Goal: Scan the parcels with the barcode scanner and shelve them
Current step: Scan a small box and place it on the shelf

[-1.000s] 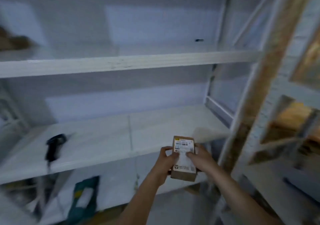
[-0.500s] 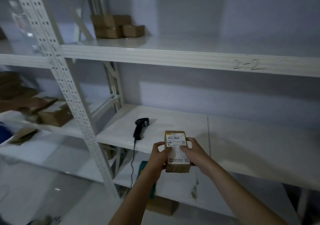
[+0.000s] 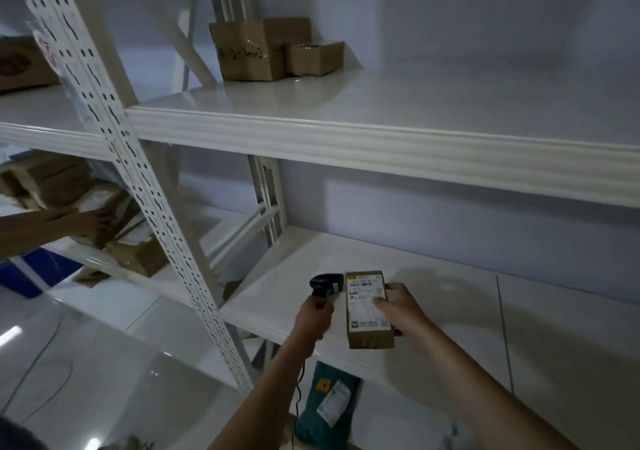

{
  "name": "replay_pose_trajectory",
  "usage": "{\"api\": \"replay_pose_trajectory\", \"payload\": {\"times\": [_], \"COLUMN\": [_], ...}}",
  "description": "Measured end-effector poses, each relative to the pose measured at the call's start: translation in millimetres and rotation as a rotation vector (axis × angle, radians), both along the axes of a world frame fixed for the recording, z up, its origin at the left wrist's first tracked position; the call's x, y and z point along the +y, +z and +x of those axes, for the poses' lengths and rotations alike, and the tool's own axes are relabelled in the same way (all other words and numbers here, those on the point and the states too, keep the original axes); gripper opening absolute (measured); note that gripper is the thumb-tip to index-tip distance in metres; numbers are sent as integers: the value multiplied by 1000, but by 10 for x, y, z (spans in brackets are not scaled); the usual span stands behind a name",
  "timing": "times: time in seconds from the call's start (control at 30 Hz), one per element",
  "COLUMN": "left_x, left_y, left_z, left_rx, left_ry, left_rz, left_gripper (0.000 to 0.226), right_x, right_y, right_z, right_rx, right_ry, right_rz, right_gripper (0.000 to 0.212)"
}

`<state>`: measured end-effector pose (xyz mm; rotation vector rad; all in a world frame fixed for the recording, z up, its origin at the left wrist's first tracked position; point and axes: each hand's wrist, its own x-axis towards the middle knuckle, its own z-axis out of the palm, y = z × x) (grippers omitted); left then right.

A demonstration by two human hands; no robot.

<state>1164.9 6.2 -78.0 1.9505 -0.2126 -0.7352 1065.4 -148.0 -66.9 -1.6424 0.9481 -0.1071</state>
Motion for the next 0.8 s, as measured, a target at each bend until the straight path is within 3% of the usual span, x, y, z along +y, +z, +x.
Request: {"api": "replay_pose_trajectory", "payload": {"times": [0.1, 0.3, 0.53, 0.67, 0.8], "left_x": [-69, -289, -552, -498, -328], "left_y": [-170, -626, -788, -935, -931], "left_z": [360, 1022, 1267, 1381, 1502], "left_rx": [-50, -47, -84, -6, 145], "left_ry": [24, -113, -381, -381, -356], "left_rz": [118, 363, 498, 385, 59], "left_gripper": [14, 64, 41, 33, 24], "right_x": [-135, -276, -301, -178, -30], "right_y": [-103, -261, -374, -319, -325], "right_z": [265, 585, 668, 734, 719], "right_rx": [44, 93, 151, 149, 136], "right_ry": [-45, -171, -356, -421, -495], "right_rz": [9, 76, 26, 20, -3], "right_gripper": [39, 51, 61, 64, 71]}}
